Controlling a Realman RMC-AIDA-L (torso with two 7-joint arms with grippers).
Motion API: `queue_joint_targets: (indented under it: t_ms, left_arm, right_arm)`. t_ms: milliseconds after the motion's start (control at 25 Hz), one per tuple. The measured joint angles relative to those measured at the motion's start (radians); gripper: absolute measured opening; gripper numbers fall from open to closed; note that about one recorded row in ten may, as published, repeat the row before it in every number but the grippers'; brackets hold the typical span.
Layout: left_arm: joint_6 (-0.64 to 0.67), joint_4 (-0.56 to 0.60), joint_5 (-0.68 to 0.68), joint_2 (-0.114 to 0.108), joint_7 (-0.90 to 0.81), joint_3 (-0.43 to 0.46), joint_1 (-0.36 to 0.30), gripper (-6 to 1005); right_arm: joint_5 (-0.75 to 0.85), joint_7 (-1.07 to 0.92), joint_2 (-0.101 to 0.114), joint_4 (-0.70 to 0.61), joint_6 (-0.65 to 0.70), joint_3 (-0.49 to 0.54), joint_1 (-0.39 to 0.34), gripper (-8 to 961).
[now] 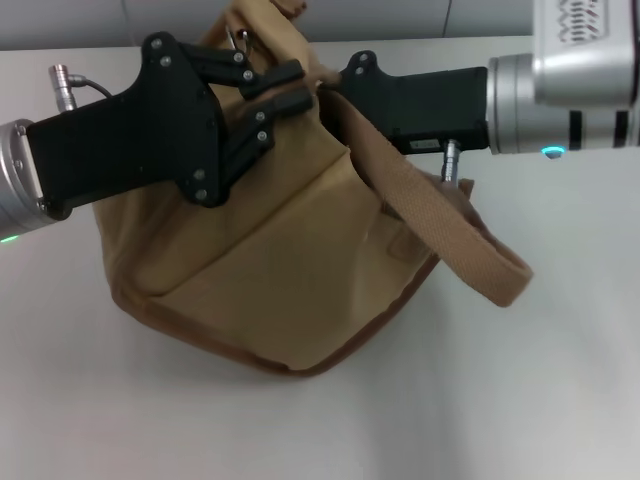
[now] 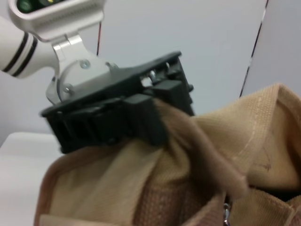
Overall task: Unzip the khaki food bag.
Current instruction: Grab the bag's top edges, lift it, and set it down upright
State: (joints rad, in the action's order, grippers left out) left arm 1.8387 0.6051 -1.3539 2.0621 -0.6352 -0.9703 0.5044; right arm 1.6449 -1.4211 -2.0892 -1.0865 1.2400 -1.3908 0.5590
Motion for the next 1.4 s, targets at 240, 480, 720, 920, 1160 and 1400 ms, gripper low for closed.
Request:
queue_joint_targets:
  t_ms: [240, 480, 720, 920, 1160, 1400]
  left_arm:
    - [-0.004, -0.004, 0.001, 0.002, 0.002, 0.026, -0.003, 202]
    - [-0.005, -0.005, 0.001, 0.004, 0.003, 0.045, -0.005, 205]
    - [-0.007, -0.006, 0.006, 0.006, 0.003, 0.053, -0.004, 207]
    - [-0.014, -0.009, 0.023, 0.007, 0.003, 0.058, -0.005, 210]
    - [-0.016, -0.009, 0.041, 0.007, 0.003, 0.058, -0.012, 212]
    - [-0.019, -0.011, 0.063, 0.007, 0.003, 0.058, -0.02, 215]
  right_arm:
    - [-0.052, 0.038, 0.002, -0.002, 0.002, 0.007, -0.06, 1]
    - [-0.056, 0.062, 0.002, -0.016, 0.011, 0.01, -0.117, 0]
    - [-0.056, 0.089, 0.001, -0.03, 0.11, 0.072, -0.167, -1]
    - [-0.052, 0.089, 0.002, -0.03, 0.178, 0.135, -0.187, -1]
    - [-0.022, 0.067, 0.003, -0.03, 0.241, 0.176, -0.199, -2]
    - [0.087, 0.022, 0.005, -0.032, 0.373, 0.259, -0.21, -2]
